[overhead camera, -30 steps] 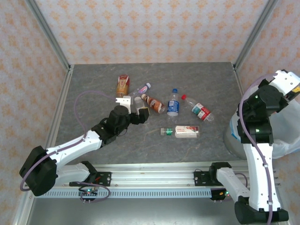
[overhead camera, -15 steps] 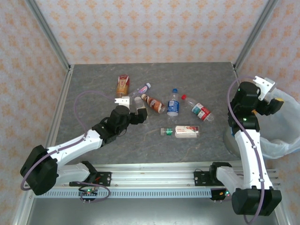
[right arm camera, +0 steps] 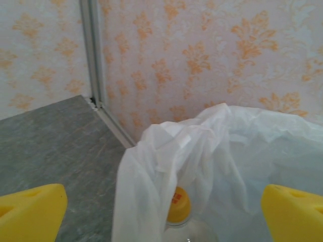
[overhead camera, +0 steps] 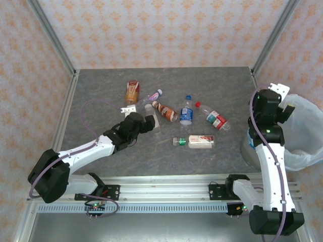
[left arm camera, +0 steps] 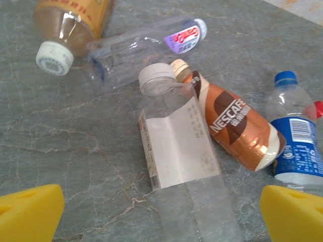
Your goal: Put the plastic bottles in the bin
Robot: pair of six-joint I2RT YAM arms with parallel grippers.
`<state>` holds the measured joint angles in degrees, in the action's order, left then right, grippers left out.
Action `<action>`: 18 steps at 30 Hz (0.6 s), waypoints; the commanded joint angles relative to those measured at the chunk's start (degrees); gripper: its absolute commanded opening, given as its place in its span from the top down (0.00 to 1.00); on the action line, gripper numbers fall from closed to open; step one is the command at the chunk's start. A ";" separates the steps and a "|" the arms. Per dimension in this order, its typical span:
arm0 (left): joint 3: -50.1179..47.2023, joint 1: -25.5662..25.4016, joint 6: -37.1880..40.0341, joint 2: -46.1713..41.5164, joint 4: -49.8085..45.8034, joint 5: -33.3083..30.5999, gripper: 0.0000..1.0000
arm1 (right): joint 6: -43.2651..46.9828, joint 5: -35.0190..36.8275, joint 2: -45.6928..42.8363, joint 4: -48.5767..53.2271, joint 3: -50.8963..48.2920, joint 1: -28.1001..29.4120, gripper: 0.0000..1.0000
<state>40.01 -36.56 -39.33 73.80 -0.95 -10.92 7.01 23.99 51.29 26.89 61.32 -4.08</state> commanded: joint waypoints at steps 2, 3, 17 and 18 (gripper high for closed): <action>2.86 0.85 -1.98 1.97 -2.14 2.00 0.00 | -2.66 -12.50 -0.76 5.52 4.50 -0.31 0.01; 3.46 0.88 -1.68 2.67 -2.36 2.88 0.00 | -2.53 -15.75 -0.64 6.34 5.16 -0.19 0.01; 15.61 -4.08 -4.85 12.40 -19.65 -3.27 0.00 | -1.97 -36.01 1.24 3.65 4.79 14.98 0.01; 16.47 -5.04 -4.88 13.03 -20.70 -4.48 0.00 | -1.86 -35.02 1.55 2.42 3.96 16.82 0.01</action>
<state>53.25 -39.09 -42.65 85.60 -13.63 -9.54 4.73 -6.31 52.58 32.49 67.24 9.23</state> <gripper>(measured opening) 0.999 0.992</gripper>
